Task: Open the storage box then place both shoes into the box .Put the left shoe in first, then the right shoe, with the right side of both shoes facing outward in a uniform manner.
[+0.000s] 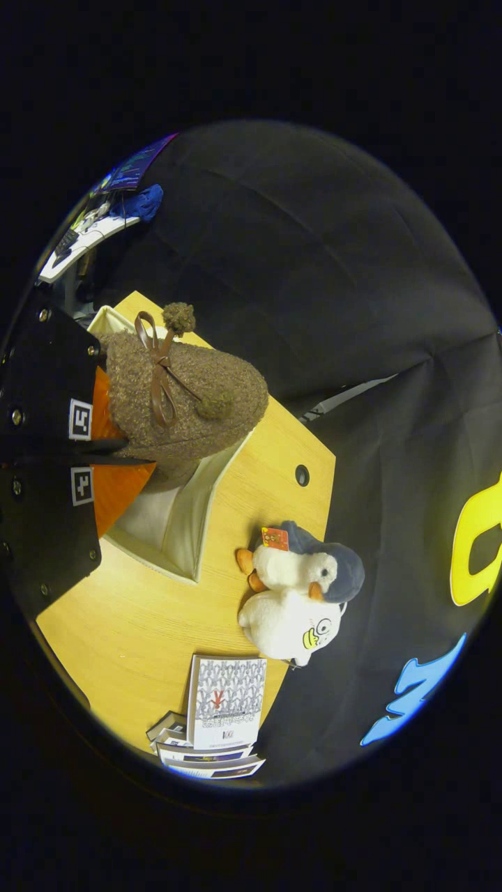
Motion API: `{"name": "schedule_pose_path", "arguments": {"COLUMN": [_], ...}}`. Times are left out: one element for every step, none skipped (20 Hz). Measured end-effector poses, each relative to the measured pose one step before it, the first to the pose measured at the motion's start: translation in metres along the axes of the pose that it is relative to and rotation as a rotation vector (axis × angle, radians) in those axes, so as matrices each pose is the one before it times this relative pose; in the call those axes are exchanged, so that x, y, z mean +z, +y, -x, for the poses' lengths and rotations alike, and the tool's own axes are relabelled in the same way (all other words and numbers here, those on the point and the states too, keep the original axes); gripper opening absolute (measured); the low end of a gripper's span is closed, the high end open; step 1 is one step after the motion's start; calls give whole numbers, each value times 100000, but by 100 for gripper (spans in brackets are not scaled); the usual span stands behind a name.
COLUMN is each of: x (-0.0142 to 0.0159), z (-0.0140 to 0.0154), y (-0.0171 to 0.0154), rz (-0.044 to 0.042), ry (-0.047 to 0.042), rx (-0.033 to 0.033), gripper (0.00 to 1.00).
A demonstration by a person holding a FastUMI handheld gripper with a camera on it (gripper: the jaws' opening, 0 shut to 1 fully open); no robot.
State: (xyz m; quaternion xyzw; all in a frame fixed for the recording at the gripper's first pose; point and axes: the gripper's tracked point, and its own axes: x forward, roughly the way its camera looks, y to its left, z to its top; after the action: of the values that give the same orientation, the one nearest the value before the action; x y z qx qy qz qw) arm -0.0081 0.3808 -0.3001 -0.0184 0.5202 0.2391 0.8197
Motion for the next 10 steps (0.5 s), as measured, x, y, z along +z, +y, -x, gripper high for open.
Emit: {"name": "schedule_pose_path", "arguments": {"x": [-186, -76, -261, -19, -94, -118, -110, 284, 188, 1016], "z": [-268, -306, -238, -412, -159, -315, 294, 733, 37, 1324], "y": [-34, -126, 64, -12, 77, 142, -228, -420, 400, -37], "rz": [-166, -211, 1436, 3427, 2484, 1954, 2448, 1959, -915, -1642], "ry": [537, 229, 510, 807, 434, -192, -353, -1183, -3396, -5101], "rx": [-739, -705, -577, -608, 381, -684, -1253, -856, 922, 1141], "gripper": [0, 0, 0, 0, 0, 1, 25, 49, 73, 97]}}
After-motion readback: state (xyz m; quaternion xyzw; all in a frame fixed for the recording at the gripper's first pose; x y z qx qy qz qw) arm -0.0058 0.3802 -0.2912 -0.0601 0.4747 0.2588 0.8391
